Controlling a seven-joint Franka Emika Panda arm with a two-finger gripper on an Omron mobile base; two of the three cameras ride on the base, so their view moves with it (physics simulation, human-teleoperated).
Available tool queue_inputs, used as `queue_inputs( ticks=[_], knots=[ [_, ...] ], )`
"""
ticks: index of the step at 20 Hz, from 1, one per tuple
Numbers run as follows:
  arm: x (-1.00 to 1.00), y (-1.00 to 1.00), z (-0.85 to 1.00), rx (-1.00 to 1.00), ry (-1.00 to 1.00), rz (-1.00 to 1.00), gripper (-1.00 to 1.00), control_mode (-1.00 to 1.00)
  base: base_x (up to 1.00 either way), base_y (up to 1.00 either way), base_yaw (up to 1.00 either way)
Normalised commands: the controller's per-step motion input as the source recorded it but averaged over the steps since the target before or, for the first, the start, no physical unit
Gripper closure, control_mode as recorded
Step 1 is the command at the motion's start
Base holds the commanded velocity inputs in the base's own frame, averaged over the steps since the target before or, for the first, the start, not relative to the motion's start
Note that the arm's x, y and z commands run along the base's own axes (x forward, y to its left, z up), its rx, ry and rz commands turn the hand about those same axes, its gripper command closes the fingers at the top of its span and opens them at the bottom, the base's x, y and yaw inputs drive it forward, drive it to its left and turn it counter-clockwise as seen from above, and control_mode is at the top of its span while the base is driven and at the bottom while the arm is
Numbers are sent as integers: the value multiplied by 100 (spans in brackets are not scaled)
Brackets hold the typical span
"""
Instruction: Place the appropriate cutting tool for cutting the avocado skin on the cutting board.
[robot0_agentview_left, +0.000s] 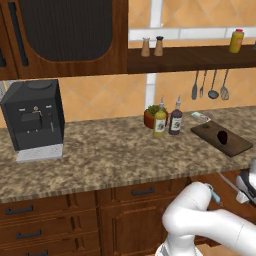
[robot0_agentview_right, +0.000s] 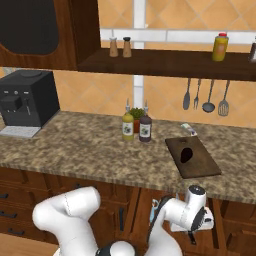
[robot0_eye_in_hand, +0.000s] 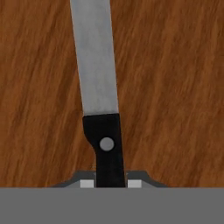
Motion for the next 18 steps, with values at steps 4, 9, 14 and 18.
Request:
queue_inputs(
  ticks=[4,9,14,18],
  knots=[
    [-40,7,20,0,-3,0,100,-100,0,0,0],
    [-56,20,34,-3,0,10,100,-100,0,0,0],
    [-4,30,47,-7,0,17,100,-100,0,0,0],
    [-25,39,40,-9,0,17,100,-100,0,0,0]
  ],
)
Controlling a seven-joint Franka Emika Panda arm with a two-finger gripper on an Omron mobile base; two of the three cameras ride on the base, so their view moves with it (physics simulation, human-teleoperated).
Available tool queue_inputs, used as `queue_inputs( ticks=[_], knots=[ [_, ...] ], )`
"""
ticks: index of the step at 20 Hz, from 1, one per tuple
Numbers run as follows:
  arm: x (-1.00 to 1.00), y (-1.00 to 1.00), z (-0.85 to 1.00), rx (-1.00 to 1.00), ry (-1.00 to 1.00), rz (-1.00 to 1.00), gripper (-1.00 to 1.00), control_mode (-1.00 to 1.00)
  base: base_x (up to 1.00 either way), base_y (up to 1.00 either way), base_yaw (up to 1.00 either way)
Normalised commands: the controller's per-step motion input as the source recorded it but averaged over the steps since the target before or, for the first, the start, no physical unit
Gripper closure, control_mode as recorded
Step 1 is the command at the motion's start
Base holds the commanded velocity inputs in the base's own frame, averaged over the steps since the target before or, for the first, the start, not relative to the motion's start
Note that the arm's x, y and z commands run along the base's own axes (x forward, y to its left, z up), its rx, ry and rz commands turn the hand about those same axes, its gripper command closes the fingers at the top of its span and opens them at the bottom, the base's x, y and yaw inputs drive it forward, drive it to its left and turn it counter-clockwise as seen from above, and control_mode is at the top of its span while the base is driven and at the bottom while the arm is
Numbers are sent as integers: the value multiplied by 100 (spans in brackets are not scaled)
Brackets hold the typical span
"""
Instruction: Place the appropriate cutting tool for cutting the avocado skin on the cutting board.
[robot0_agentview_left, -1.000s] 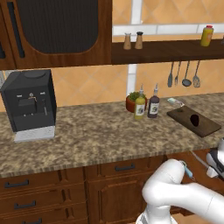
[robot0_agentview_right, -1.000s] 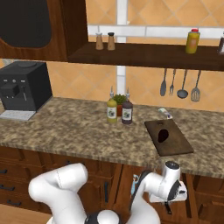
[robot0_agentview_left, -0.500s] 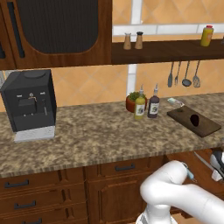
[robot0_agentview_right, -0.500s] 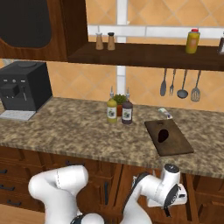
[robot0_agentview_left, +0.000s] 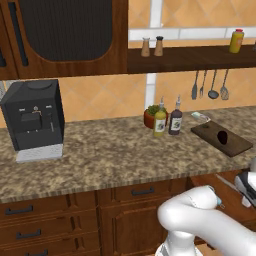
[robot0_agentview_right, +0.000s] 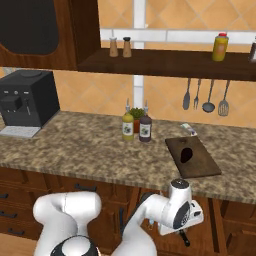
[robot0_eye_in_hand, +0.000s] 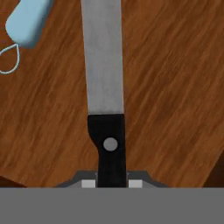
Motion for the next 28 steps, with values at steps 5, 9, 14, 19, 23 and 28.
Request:
queue_inputs(
  ticks=[5,9,14,19,23,28],
  knots=[
    [-33,3,42,-7,6,19,100,-100,0,0,0],
    [-7,1,55,-10,8,18,100,-100,0,0,0],
    [-25,0,76,-6,8,19,100,-100,0,0,0],
    [-39,-1,84,0,8,12,100,-100,0,0,0],
    [-8,-8,88,5,11,4,100,-100,0,0,0],
    [-1,-1,86,12,11,0,100,-100,0,0,0]
  ],
)
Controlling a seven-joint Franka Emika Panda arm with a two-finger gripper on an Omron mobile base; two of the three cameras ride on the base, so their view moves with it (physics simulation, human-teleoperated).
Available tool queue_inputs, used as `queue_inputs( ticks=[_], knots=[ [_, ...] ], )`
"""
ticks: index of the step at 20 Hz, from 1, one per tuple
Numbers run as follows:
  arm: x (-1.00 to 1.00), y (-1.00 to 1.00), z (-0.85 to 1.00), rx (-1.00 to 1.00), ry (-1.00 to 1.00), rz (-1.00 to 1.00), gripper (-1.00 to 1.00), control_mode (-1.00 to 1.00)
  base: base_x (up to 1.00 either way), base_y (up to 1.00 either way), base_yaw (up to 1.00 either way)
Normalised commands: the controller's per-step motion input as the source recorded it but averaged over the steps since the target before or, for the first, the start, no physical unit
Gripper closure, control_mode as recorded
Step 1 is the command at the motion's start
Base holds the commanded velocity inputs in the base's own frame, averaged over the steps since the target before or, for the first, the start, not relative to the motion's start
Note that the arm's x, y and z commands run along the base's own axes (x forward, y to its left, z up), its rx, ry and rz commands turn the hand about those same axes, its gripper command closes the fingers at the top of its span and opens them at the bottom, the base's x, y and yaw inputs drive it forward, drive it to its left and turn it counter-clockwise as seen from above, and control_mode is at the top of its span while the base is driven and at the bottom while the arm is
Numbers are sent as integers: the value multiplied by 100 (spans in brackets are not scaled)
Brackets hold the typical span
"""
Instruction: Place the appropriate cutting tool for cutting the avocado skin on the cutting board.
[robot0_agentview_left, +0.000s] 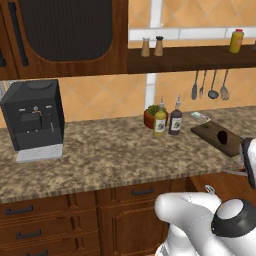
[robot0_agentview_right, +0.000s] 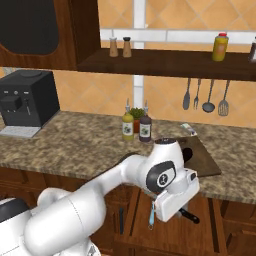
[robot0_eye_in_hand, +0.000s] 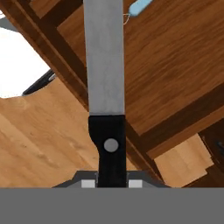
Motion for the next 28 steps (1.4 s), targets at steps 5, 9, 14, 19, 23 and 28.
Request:
queue_inputs(
  ticks=[5,9,14,19,23,28],
  knots=[
    [27,-2,58,16,6,0,100,-100,0,0,0],
    [56,-8,45,18,5,0,100,-100,0,0,0],
    [74,0,8,15,4,-17,100,-100,0,0,0],
    [48,33,-2,7,0,-39,100,-100,0,0,0],
    [13,-10,-4,0,1,-38,100,-100,0,0,0],
    [45,-15,-6,0,5,-36,100,-100,0,0,0]
  ],
)
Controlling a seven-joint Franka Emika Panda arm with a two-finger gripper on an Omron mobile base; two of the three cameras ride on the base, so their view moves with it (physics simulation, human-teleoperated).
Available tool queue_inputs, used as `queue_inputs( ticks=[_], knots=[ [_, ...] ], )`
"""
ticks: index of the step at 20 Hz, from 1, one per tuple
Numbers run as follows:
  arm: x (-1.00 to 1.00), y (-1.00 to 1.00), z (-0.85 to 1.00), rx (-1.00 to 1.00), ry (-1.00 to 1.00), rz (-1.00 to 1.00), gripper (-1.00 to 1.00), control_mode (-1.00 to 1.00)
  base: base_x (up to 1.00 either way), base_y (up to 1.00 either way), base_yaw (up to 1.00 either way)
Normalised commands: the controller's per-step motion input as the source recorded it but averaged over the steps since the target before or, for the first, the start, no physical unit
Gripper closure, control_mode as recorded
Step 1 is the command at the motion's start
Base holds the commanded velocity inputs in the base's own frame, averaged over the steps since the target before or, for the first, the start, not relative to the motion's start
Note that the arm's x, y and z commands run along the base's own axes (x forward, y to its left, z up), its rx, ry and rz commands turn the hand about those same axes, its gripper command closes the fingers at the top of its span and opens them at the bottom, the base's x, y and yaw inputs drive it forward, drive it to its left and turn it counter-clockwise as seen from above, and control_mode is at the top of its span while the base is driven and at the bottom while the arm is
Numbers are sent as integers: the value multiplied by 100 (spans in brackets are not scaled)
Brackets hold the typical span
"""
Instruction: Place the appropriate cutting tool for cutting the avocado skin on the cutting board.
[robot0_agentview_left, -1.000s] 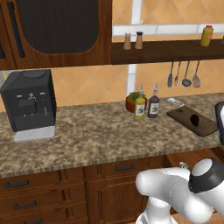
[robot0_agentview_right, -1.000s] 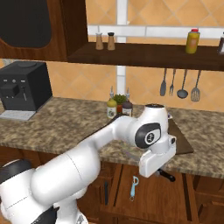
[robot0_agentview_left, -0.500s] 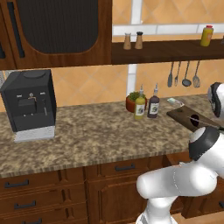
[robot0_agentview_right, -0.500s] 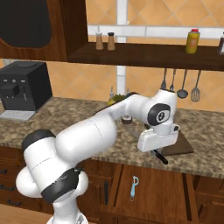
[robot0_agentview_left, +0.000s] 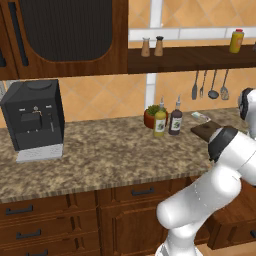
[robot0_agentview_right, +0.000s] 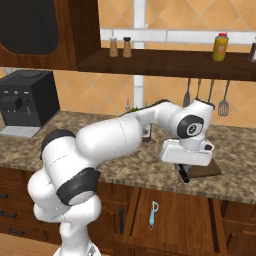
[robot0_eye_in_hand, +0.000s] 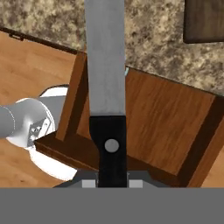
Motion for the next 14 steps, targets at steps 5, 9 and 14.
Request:
queue_inputs(
  ticks=[5,9,14],
  knots=[
    [82,-7,-14,0,1,-31,100,-100,0,0,0],
    [19,-21,-22,0,0,-24,100,-100,0,0,0],
    [16,-30,-19,0,1,-17,100,-100,0,0,0]
  ],
)
